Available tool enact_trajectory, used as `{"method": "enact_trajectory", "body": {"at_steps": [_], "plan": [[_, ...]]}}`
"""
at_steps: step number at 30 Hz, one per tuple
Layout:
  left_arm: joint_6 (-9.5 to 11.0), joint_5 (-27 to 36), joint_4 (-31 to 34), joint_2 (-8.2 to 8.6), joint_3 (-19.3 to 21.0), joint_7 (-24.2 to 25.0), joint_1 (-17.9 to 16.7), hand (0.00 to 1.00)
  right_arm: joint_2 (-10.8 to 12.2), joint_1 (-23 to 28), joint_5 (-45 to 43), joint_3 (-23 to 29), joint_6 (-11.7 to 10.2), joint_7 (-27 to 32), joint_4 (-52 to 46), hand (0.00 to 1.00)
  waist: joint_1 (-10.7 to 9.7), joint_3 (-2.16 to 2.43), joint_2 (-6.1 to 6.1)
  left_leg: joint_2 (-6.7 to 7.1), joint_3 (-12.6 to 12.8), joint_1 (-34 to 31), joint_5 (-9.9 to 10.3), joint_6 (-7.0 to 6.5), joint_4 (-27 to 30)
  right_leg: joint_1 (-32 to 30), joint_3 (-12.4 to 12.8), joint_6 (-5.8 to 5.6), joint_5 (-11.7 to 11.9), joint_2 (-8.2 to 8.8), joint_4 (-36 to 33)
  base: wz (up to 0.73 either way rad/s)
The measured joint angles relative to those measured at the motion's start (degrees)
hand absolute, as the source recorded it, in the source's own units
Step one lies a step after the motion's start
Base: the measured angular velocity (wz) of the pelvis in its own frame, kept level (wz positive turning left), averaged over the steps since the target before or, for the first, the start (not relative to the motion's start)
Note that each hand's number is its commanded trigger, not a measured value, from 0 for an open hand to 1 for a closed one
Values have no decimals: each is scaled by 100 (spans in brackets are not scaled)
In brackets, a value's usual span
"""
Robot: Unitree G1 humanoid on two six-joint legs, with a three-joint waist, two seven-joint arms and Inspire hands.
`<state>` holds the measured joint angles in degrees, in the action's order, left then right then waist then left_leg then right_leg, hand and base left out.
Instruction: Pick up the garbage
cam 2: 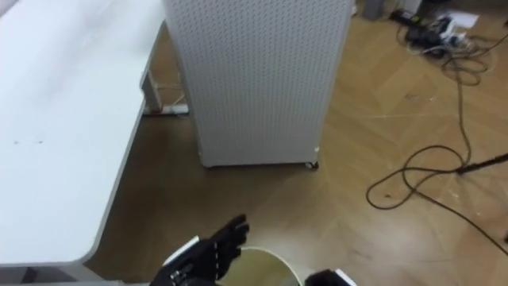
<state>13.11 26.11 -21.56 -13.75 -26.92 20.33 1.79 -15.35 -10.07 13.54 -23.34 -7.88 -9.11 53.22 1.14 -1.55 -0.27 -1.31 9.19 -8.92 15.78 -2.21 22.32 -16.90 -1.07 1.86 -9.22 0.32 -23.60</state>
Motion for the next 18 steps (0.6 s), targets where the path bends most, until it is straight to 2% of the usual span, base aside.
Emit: {"method": "enact_trajectory", "body": {"at_steps": [3,4,5,8,11,12,15,17,18], "plan": [[3,-45,488,-35,24,-31,-39,0,-36,209,-8,2,0,15,-396,100,-6,30,19,3,-8,267,-1,2,-180,153,151,3,66,-80,112,-27],[3,-138,596,-23,45,-85,-40,0,-43,337,-8,6,-1,13,-545,100,-23,57,25,22,-4,377,-5,6,-268,208,206,1,67,-94,118,-28],[3,-303,688,-27,93,-121,-47,0,-40,471,-11,12,0,15,-675,100,-21,110,26,37,-2,447,-6,6,-330,236,267,-5,71,-117,119,-32],[7,-879,921,-18,448,-263,-192,0,-35,716,-80,85,0,-21,-945,100,-71,120,35,66,0,714,-7,5,-464,385,452,-9,77,-186,131,-37],[21,-1015,1214,-31,661,-549,-361,0,-42,947,-70,248,0,-17,-1289,100,-106,127,51,112,27,784,2,-7,-516,386,578,-33,124,-248,197,-29],[42,-1019,1267,-42,676,-611,-379,0,-48,992,-75,282,-1,-19,-1353,100,-106,127,53,114,39,790,2,-7,-533,387,580,-37,141,-252,212,-33],[109,-1232,1360,-38,913,-847,-491,0,-34,1129,-259,422,-18,-21,-1375,100,-3,127,56,106,382,1000,15,-29,-681,372,491,-33,178,-276,182,-59],[119,-1508,1438,-17,1174,-1098,-515,0,-35,1145,-263,461,-18,40,-1385,100,82,126,60,91,655,1042,56,-51,-700,294,183,14,256,-213,152,-73],[119,-1611,1451,-10,1235,-1172,-514,0,-37,1149,-263,462,-18,49,-1384,100,84,126,60,90,673,1042,61,-57,-700,290,131,22,281,-201,140,-51]]}}
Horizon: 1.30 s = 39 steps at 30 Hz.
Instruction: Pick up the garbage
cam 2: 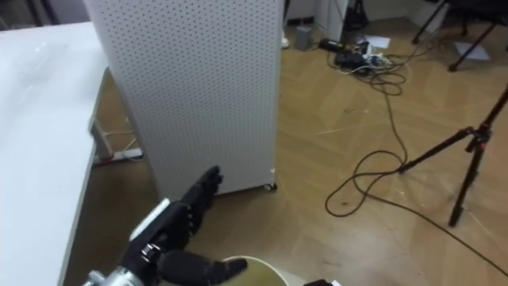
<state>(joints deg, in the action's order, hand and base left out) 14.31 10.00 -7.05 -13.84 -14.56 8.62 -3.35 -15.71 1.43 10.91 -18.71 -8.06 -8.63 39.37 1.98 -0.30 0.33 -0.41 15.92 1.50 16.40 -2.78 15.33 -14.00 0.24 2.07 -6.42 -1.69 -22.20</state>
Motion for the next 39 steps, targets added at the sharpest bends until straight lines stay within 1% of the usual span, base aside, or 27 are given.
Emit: {"method": "enact_trajectory", "body": {"at_steps": [1,2,3,6,7,11,13,16,19,21,23,24,25,26,27,28,29,30,31,32,33,34,35,36,37,38,39], "plan": [[0,-189,78,0,114,-136,-18,0,-4,6,0,5,0,22,-1,100,-17,-1,-2,-25,3,17,13,-13,-11,-15,-100,8,10,28,-20,-37],[3,-291,160,-3,161,-276,-18,0,-17,14,0,33,0,42,-2,100,-28,-2,-4,-10,59,49,30,-27,-14,-33,-198,10,11,57,-63,-35],[12,-322,205,-3,167,-346,-16,0,-27,13,4,46,0,52,-2,100,-12,-2,-2,-6,108,76,35,-31,-29,-32,-205,15,14,60,-66,-33],[161,-593,397,2,272,-686,-7,0,-31,12,3,61,0,77,2,100,-20,-9,-18,16,132,203,42,-44,-142,39,-491,47,35,157,-65,-19],[221,-797,469,1,327,-861,-7,0,-30,13,4,66,0,87,3,100,-17,-14,-20,18,149,229,41,-45,-178,72,-581,58,40,152,-54,-7],[242,-1347,791,7,403,-1445,9,0,4,6,4,187,-9,91,0,100,-19,-17,-21,-1,134,226,41,-46,-211,90,-678,65,39,154,3,1],[245,-1485,967,8,451,-1594,5,0,7,6,4,266,-9,64,-2,100,-11,-20,-24,-14,108,209,38,-41,-221,87,-710,70,43,141,57,5],[316,-1729,1161,2,590,-1797,-24,0,12,9,4,378,-9,-30,-7,100,-16,-20,-24,-32,89,227,31,-30,-215,104,-734,71,42,112,133,1],[330,-2006,1253,3,702,-1880,-24,0,37,98,-1,428,-10,-30,-124,100,-15,-26,-33,-54,-35,225,28,-26,-152,180,-882,82,36,127,191,6],[332,-2163,1252,5,759,-1988,-23,0,55,139,-16,423,-10,-31,-147,100,2,-29,-36,-79,-28,210,29,-23,-29,242,-1064,118,10,156,203,2],[332,-2297,1252,2,773,-2163,-44,0,67,195,-10,424,-10,-30,-200,100,11,-38,-40,-96,-20,77,32,-19,344,305,-1376,181,-66,267,175,5],[331,-2321,1251,3,769,-2193,-45,0,63,195,1,427,-10,-27,-201,100,9,-42,-33,-98,-29,19,34,-15,478,305,-1437,195,-99,307,141,9],[332,-2322,1250,5,770,-2216,-50,0,48,196,2,428,-10,-19,-201,100,12,-54,-8,-101,-77,-91,36,-11,758,325,-1452,211,-149,387,102,12],[334,-2325,1245,-9,770,-2266,-45,0,47,195,2,428,-10,6,-200,100,10,-78,10,-106,-176,-315,5,40,1289,357,-1430,231,-216,432,86,14],[345,-2336,1219,-8,767,-2313,-45,0,47,201,2,427,-10,22,-198,100,4,-90,11,-98,-221,-488,-52,131,1676,379,-1417,247,-273,464,66,21],[359,-2352,1169,8,758,-2407,-50,0,33,217,-1,429,-10,51,-189,100,-7,-124,-18,-91,-438,-915,-167,323,2367,424,-1324,242,-382,517,6,24],[377,-2349,1149,8,752,-2475,-43,0,-2,221,0,429,-9,91,-183,100,1,-122,-7,-70,-656,-1254,-120,253,2382,441,-1211,175,-474,521,-15,27],[404,-2351,1148,7,753,-2497,-32,0,-12,221,0,435,-9,125,-174,100,6,-114,9,-49,-683,-1441,-124,258,2300,439,-1142,169,-507,520,-39,25],[499,-2344,1131,6,752,-2580,-53,0,-27,227,2,436,-10,189,-136,100,15,-149,-49,8,-734,-1757,-186,300,1920,460,-965,151,-564,526,-89,23],[576,-2350,1110,5,755,-2642,-73,0,-49,270,2,439,-10,248,-127,100,26,-141,-34,21,-768,-2050,-410,402,1377,514,-891,132,-606,522,-100,16],[590,-2353,1109,5,760,-2666,-71,0,-62,286,2,439,-10,267,-114,100,46,-136,-26,20,-783,-2165,-577,438,1059,529,-838,124,-649,514,-141,3],[622,-2362,1102,6,766,-2721,-66,0,-66,314,2,431,-10,286,-67,100,95,-123,-6,29,-899,-2332,-894,463,424,528,-745,89,-801,526,-330,-18],[637,-2413,1069,22,764,-2730,-68,0,-86,392,0,420,-9,294,-54,100,186,-101,29,13,-1048,-2420,-1106,491,-78,537,-680,32,-1043,551,-614,-28],[658,-2426,1023,37,762,-2729,-68,0,-101,453,1,418,-9,288,-55,100,244,-91,44,4,-1158,-2431,-1149,485,-229,550,-646,7,-1176,569,-768,-41],[664,-2442,968,53,752,-2727,-73,0,-145,586,5,412,-9,270,-56,100,324,-76,70,-46,-1417,-2421,-1167,514,-329,615,-607,-69,-1438,618,-1060,-39],[670,-2475,966,50,760,-2729,-80,0,-181,696,20,410,-5,224,-59,100,334,-59,92,-94,-1657,-2406,-1199,560,-234,731,-619,-159,-1708,687,-1289,-33],[693,-2482,965,49,765,-2730,-80,0,-201,738,23,412,3,214,-66,100,314,-51,99,-102,-1773,-2406,-1209,571,-126,791,-647,-234,-1831,753,-1395,-8]]}}
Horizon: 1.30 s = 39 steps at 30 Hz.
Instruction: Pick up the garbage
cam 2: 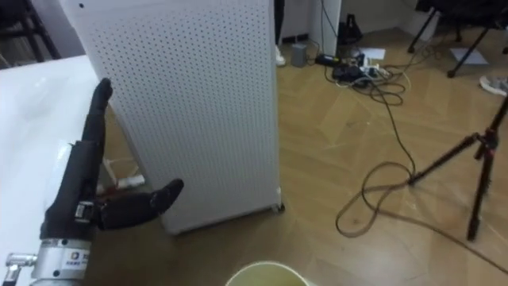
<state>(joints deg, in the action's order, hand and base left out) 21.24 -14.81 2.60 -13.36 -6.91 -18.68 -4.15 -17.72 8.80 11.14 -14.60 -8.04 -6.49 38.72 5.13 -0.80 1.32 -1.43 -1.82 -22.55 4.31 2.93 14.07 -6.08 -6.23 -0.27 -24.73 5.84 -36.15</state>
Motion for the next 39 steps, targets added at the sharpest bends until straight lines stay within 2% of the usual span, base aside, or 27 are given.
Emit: {"method": "enact_trajectory", "body": {"at_steps": [1,2,3,4,5,6,7,8,9,10,11,12,13,14,15,16,17,18,20,21,22,23,24,26,28,33,39], "plan": [[51,-70,-29,-3,-5,0,4,0,-23,87,0,6,34,5,-13,100,-72,15,-16,95,27,-61,-335,16,401,156,-57,-165,-211,168,-85,-20],[66,-169,-38,-2,-18,16,3,0,-85,126,-2,6,131,-2,-24,100,19,39,-4,128,148,-176,-447,-49,884,296,-97,-392,-349,376,-108,-36],[76,-185,-27,-19,-15,17,4,0,-102,127,3,6,194,-11,-29,100,78,103,48,127,245,-238,-463,-102,1123,344,-168,-462,-418,472,-184,-66],[90,-165,-22,-146,1,7,76,0,-70,130,4,5,263,-17,-55,100,145,66,-91,234,465,-352,-339,-384,1602,398,-171,-458,-491,762,-725,-25],[88,-170,-25,-245,-6,7,116,0,-43,189,8,5,264,-47,-53,100,66,70,-317,531,518,-388,-119,-634,1934,538,-181,-471,-511,1054,-1320,0],[88,-168,-23,-252,-9,7,117,0,-60,199,12,11,264,-55,-54,100,50,76,-375,632,554,-402,38,-703,2093,592,-182,-458,-479,1130,-1574,25],[89,-175,-19,-262,-4,6,136,0,-88,182,30,30,264,-60,-77,100,55,76,-386,725,668,-458,363,-785,2479,603,-182,-379,-246,1181,-2046,6],[93,-170,0,-277,6,3,172,0,-94,118,33,52,264,-60,-90,100,20,79,-368,812,740,-486,588,-866,2753,517,-164,-357,-16,1366,-2358,4],[100,-162,5,-287,6,3,197,0,-91,98,31,52,264,-60,-111,100,1,81,-356,853,769,-466,659,-910,2812,473,-165,-371,138,1438,-2508,8],[123,-163,5,-298,4,-28,284,0,-91,92,38,51,264,-62,-203,100,-19,71,-309,918,805,-379,774,-983,2847,397,-137,-342,491,1523,-2739,10],[150,-167,7,-308,9,-129,409,0,-91,78,42,53,258,-39,-312,100,-22,32,-211,926,811,-272,838,-1064,2826,329,-96,-374,937,1540,-2870,0],[163,-173,10,-324,16,-187,474,0,-89,67,32,54,257,-33,-359,100,-8,24,-168,926,800,-225,862,-1089,2796,274,-71,-370,1139,1541,-2910,-18],[210,-176,13,-378,83,-301,558,0,-36,-2,14,44,257,-33,-393,100,21,5,-130,938,787,-83,888,-1132,2667,136,33,-435,1330,1518,-2949,-43],[213,-231,14,-382,208,-398,609,0,-15,-38,14,16,258,-49,-492,100,47,0,-97,936,743,54,894,-1145,2497,-159,-12,-481,1052,1425,-2956,-49],[215,-245,13,-390,267,-460,642,0,-17,-33,14,12,257,-62,-604,100,45,-20,-58,926,693,122,893,-1147,2434,-329,-22,-457,873,1347,-2949,-50],[215,-303,14,-416,360,-551,714,0,-21,-7,17,3,248,-65,-832,100,24,-41,-8,926,554,239,892,-1145,2307,-650,-151,-419,581,1139,-2811,-35],[217,-375,30,-421,438,-591,758,0,-6,1,17,2,232,-83,-957,100,-5,-36,5,926,438,376,881,-1125,2156,-896,-276,-417,406,937,-2397,-26],[216,-373,56,-423,455,-616,762,0,0,4,18,2,224,-88,-1002,100,-48,-37,3,925,403,454,877,-1115,2084,-966,-331,-418,380,863,-2105,6],[215,-450,77,-397,431,-718,798,0,7,16,16,5,169,-78,-1017,100,-273,-32,-22,927,232,729,925,-1064,1927,-920,-336,-395,497,636,-643,37],[212,-498,75,-391,430,-744,797,0,0,18,16,5,175,-80,-1012,100,-310,-38,-14,925,164,804,963,-1034,1922,-872,-310,-299,750,570,-331,46],[199,-589,87,-381,391,-789,788,0,3,50,12,6,186,-96,-927,100,-359,-9,9,898,16,917,994,-937,1868,-648,-362,-241,831,465,-71,33],[201,-743,201,-384,391,-848,795,0,2,40,-14,15,189,-117,-844,100,-341,13,32,812,0,1022,998,-880,1749,-450,-491,-213,848,378,195,28],[207,-825,283,-395,397,-889,808,0,6,40,-15,21,189,-115,-827,100,-325,33,63,776,7,1077,984,-867,1683,-367,-512,-179,875,337,304,16],[275,-1150,488,-400,464,-1113,849,0,-8,43,-42,21,196,-121,-769,100,-303,4,16,683,11,1284,972,-849,1407,-95,-593,-166,892,213,627,21],[274,-1304,628,-401,496,-1205,848,0,-6,38,-44,29,195,-130,-777,100,-293,7,6,643,8,1338,967,-833,1267,18,-591,-157,896,126,851,18],[274,-1374,917,-405,524,-1305,847,0,64,32,-65,61,194,-115,-824,100,-83,7,-35,621,13,1623,939,-797,917,258,-548,-144,913,94,1205,-2],[237,-1718,1436,-417,861,-1655,832,0,25,36,-96,94,179,-114,-1021,100,145,24,-60,561,-14,2061,929,-780,442,860,-550,-178,1092,-97,2087,-2]]}}
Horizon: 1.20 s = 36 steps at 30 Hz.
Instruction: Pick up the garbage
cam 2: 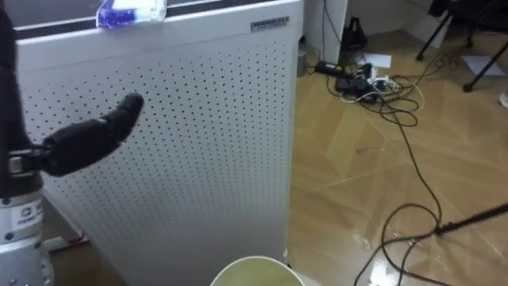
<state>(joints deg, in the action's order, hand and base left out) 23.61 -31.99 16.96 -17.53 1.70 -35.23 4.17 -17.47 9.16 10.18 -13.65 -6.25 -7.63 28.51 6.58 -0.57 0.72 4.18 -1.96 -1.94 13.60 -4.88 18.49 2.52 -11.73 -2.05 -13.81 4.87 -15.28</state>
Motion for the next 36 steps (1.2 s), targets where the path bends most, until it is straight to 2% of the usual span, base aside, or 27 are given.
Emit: {"method": "enact_trajectory", "body": {"at_steps": [2,7,9,10,11,12,13,14,15,16,17,19,20,21,23,26,28,30,33,36], "plan": [[-32,-308,190,-6,49,-152,-18,0,-17,-7,-17,15,0,-24,-72,100,34,25,-40,-1,-17,176,-2,3,-192,205,4,-14,62,-34,273,0],[-166,-887,334,-68,49,-183,-10,0,-13,-12,-141,54,0,-139,-217,100,95,46,-62,19,-212,465,-3,2,-419,404,29,-22,89,-61,453,-2],[-217,-1032,333,-185,50,-152,4,0,-9,-22,-225,53,-9,-190,-219,100,169,29,15,-15,-603,641,-6,5,-531,362,46,-3,76,-114,303,-27],[-242,-1063,333,-255,75,-134,16,0,12,-28,-380,53,-27,-192,-221,100,178,20,67,-42,-947,707,-8,10,-557,337,110,74,107,-226,498,-23],[-261,-1125,321,-276,164,-111,13,0,17,-40,-534,51,-50,-230,-231,100,142,21,128,-81,-1102,712,7,43,-553,326,186,159,384,-311,837,-14],[-281,-1152,322,-284,197,-61,13,0,15,-29,-609,52,-54,-241,-230,100,139,38,157,-95,-1081,688,-15,94,-563,386,135,174,466,-297,825,9],[-292,-1145,317,-359,273,30,56,0,28,-34,-665,44,-55,-262,-224,100,79,-37,69,-35,-814,484,18,287,-339,461,283,207,509,-217,885,35],[-330,-1142,319,-407,288,107,128,0,38,-12,-646,64,-52,-245,-215,100,39,-54,25,-21,-236,141,-12,385,-377,478,693,201,505,-134,908,54],[-326,-1148,319,-415,273,130,191,0,-2,-1,-637,115,-48,-231,-211,100,14,-50,34,-18,-88,-78,-135,389,-593,448,818,165,483,-93,886,70],[-318,-1159,314,-454,261,125,281,0,-106,2,-644,213,-16,-220,-148,100,26,-24,84,-74,290,-368,-789,88,-709,381,874,10,347,-28,694,45],[-340,-1153,244,-495,272,75,264,0,-133,17,-754,226,15,-222,-126,100,172,-31,79,-61,373,-227,-872,47,-742,279,759,-70,268,4,484,27],[-457,-1150,-6,-640,293,43,265,0,-112,8,-921,225,17,-260,-210,100,256,-31,71,-63,216,-121,-858,62,-762,216,621,-60,280,22,640,-8],[-585,-1153,-211,-664,295,64,259,0,-144,13,-974,227,16,-268,-367,100,279,-41,132,-83,58,-108,-818,123,-751,46,600,3,498,13,819,0],[-703,-1154,-370,-665,276,156,248,0,-168,63,-1060,234,17,-254,-524,100,201,-38,201,-97,38,-86,-799,149,-759,61,483,24,597,7,788,9],[-780,-1158,-376,-668,307,242,248,0,-179,62,-1066,243,20,-293,-645,100,143,-21,275,-134,98,-99,-780,169,-782,75,363,33,596,-28,744,13],[-839,-1171,-363,-673,308,383,247,0,-231,66,-1057,256,68,-438,-654,100,105,-16,414,-160,145,-41,-745,179,-782,120,378,43,601,-82,725,-3],[-868,-1205,-357,-677,303,478,247,0,-266,65,-1058,256,145,-545,-654,100,106,25,476,-160,170,-26,-740,175,-779,110,393,42,601,-79,700,-7],[-874,-1269,-355,-700,303,502,248,0,-276,64,-1058,256,154,-590,-655,100,80,41,502,-161,187,-13,-740,175,-769,93,387,42,596,-77,658,-5],[-899,-1269,-346,-736,302,604,247,0,-353,61,-1058,255,227,-750,-659,100,54,25,508,-161,191,18,-740,176,-756,137,385,41,595,-77,656,0],[-950,-1270,-362,-805,302,617,237,0,-373,61,-1058,258,258,-811,-660,100,-9,-17,523,-150,190,18,-740,176,-755,141,385,36,587,-76,662,0]]}}
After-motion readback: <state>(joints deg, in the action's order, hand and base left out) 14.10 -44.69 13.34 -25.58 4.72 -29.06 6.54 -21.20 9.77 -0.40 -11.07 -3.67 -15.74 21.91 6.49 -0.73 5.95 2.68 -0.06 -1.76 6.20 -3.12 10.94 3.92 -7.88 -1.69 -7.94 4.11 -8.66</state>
